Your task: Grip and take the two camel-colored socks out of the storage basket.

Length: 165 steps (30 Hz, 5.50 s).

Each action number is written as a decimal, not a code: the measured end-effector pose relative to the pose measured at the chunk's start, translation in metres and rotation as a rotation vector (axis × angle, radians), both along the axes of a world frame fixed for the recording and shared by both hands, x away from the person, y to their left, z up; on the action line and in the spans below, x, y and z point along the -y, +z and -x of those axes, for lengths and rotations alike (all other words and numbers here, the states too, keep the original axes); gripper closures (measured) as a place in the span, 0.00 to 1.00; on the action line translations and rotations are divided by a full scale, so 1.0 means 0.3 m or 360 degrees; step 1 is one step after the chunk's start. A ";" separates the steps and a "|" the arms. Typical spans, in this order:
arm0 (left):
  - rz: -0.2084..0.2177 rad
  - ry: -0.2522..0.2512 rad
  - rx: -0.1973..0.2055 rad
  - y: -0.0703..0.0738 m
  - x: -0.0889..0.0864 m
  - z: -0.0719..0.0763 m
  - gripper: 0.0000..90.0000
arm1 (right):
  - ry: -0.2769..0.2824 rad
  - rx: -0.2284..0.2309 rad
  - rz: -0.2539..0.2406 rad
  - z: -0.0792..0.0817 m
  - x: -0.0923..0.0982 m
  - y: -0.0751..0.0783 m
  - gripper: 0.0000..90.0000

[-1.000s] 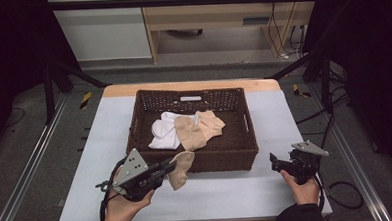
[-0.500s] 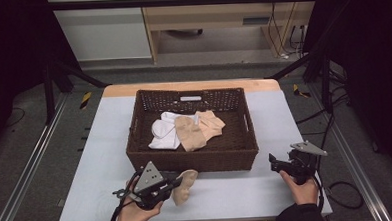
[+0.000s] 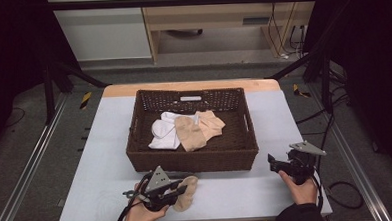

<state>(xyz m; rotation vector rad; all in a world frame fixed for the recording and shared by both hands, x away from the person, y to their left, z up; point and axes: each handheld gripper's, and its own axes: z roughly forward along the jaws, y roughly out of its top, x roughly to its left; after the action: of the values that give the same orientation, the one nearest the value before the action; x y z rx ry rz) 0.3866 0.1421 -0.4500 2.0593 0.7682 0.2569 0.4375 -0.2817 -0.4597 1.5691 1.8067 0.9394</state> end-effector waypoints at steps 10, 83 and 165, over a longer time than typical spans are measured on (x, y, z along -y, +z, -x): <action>0.0094 0.0014 0.0092 0.059 -0.013 0.019 0.62 | 0.0021 -0.0006 -0.0023 0.000 -0.001 0.003 0.06; -0.0002 0.0595 0.0390 0.294 0.074 -0.669 0.53 | -0.0012 0.0111 -0.0037 0.002 0.012 0.012 0.05; 0.0001 0.0338 0.0208 0.280 0.072 -0.608 0.97 | -0.0005 0.0080 -0.0015 -0.003 0.007 0.005 0.06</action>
<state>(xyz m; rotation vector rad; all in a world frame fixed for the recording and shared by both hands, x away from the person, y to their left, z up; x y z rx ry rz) 0.5690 0.1206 -0.3660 1.9395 0.9057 0.5044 0.4383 -0.2839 -0.4582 1.5400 1.7670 0.9783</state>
